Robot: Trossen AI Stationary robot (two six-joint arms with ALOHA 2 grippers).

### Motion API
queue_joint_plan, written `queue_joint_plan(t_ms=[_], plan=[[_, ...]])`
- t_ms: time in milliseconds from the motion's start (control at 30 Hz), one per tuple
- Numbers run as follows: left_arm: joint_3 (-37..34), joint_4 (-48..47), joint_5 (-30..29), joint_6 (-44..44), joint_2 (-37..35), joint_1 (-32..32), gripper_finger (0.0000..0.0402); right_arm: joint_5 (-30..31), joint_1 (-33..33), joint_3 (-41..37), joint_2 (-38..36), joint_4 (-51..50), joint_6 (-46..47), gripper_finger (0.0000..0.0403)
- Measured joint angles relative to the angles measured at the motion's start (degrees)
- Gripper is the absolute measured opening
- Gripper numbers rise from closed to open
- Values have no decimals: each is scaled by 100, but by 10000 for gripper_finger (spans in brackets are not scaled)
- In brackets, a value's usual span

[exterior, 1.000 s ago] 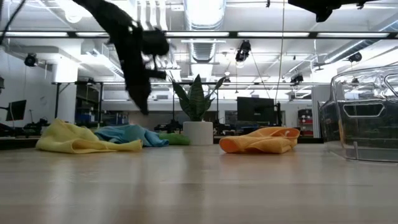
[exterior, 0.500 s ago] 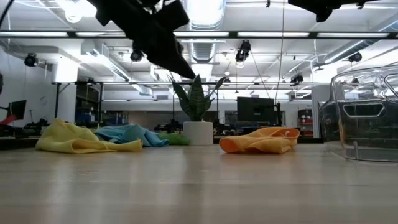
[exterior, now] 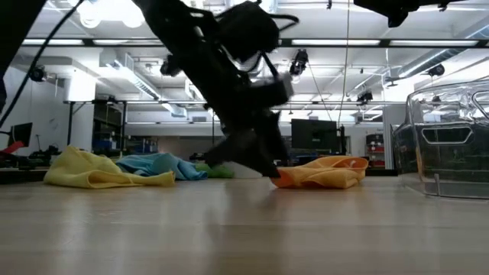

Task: Roll microfiber towels into tight, uniform cylinder then place into a basket
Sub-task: Fold the orange microfiber cloth

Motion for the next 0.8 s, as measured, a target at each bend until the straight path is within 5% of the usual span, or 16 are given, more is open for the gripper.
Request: queue_joint_plan(t_ms=[333, 800], plan=[[199, 91, -540, 826, 370, -46, 212, 1, 0, 0, 0, -129, 0, 128], [200, 733, -507, 1149, 367, -218, 212, 0, 0, 0, 109, -164, 0, 128]])
